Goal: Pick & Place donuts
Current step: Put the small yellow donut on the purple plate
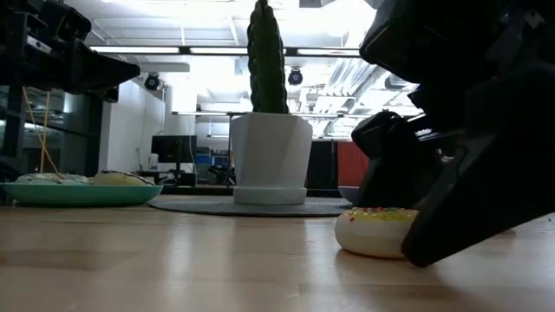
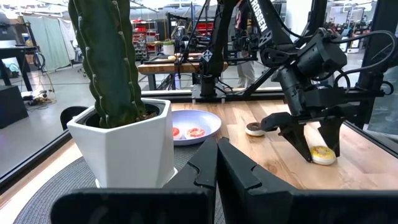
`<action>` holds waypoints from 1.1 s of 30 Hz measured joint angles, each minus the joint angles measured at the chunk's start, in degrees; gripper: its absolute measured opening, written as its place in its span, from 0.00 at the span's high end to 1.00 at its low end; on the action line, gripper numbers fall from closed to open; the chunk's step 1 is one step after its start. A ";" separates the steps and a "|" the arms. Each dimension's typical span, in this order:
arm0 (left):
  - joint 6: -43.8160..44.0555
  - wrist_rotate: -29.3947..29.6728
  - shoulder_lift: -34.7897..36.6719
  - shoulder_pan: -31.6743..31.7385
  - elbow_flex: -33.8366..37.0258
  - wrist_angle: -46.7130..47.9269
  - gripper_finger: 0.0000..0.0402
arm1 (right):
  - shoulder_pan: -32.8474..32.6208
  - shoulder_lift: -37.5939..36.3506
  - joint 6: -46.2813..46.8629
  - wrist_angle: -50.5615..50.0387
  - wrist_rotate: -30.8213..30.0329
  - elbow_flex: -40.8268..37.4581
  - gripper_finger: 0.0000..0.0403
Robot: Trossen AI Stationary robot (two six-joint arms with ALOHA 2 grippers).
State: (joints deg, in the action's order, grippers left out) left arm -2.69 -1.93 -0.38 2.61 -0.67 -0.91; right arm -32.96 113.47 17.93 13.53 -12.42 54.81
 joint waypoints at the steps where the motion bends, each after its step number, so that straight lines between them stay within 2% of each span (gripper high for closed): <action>1: 0.00 0.00 0.00 0.00 0.00 -0.01 1.00 | -0.01 0.01 0.00 -0.04 -0.18 0.01 0.32; 20: 0.00 0.00 0.00 0.00 0.00 0.00 1.00 | 0.32 -0.77 -0.39 -1.05 -1.39 -0.11 0.52; 33: -0.01 0.00 0.00 0.00 0.00 0.00 1.00 | 1.17 -7.78 -3.91 -8.52 -2.23 -0.27 0.55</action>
State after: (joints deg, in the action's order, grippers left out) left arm -2.70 -1.93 -0.38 2.61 -0.67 -0.91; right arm -31.79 105.69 14.02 5.01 -14.66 54.54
